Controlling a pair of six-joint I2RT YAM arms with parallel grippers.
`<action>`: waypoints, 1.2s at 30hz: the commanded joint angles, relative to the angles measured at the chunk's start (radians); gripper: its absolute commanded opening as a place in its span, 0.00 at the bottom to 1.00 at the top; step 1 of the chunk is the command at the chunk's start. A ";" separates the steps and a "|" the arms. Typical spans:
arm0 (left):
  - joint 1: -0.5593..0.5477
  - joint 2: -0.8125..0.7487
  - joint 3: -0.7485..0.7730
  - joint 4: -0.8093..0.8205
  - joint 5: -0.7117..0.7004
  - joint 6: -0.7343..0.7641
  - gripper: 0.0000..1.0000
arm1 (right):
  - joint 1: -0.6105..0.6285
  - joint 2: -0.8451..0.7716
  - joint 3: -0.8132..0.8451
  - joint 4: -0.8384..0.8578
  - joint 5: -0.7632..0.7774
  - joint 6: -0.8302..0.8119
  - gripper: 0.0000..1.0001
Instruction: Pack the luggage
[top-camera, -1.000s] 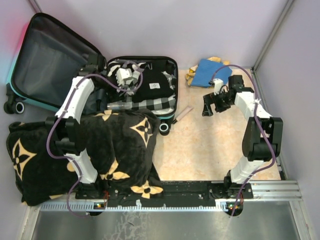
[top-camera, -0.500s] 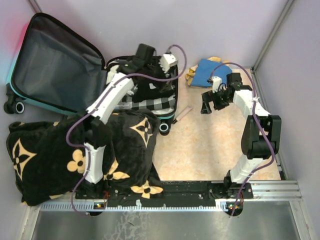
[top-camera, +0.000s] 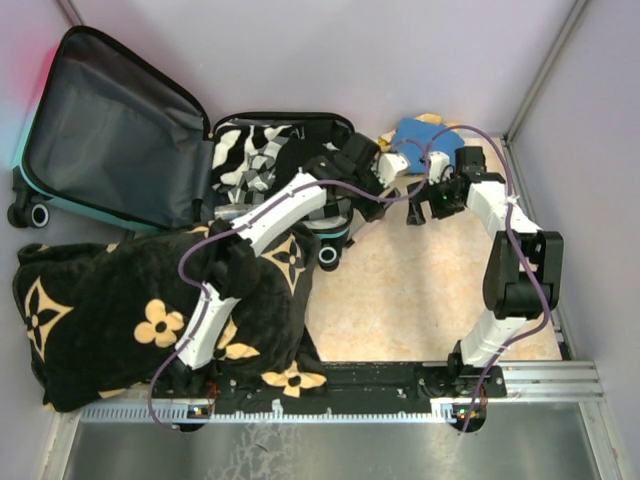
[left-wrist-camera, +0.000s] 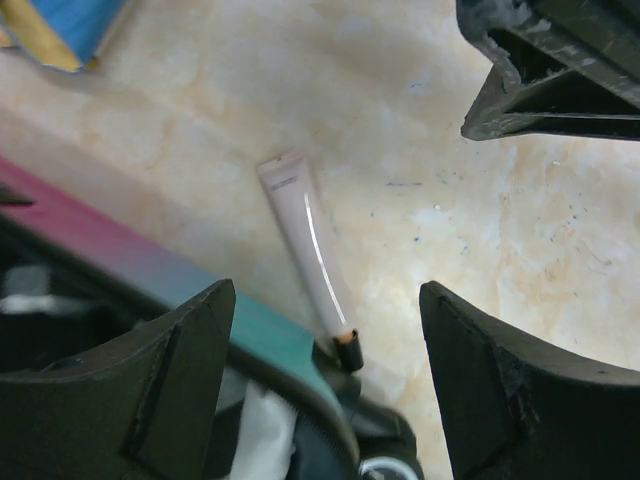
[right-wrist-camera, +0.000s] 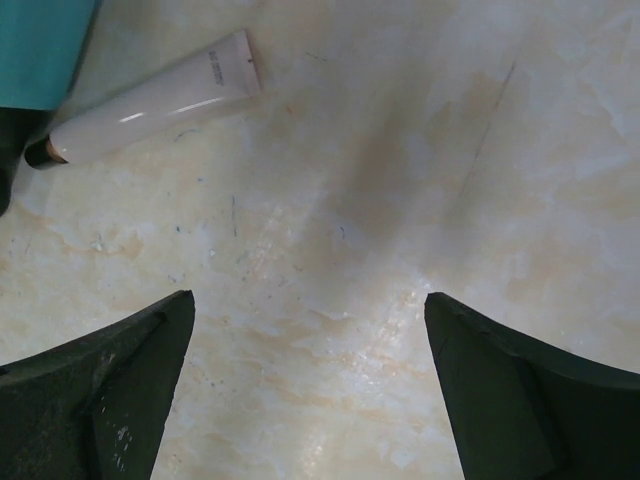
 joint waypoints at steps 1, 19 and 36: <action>-0.040 0.099 0.041 0.012 -0.086 -0.002 0.81 | -0.047 -0.066 -0.029 0.056 0.074 0.039 0.98; -0.057 0.263 0.063 0.063 -0.152 -0.225 0.89 | -0.207 -0.196 -0.111 0.080 0.119 0.073 0.98; -0.072 0.254 -0.017 0.017 0.053 -0.159 0.53 | -0.214 -0.195 -0.108 0.069 0.062 0.062 0.97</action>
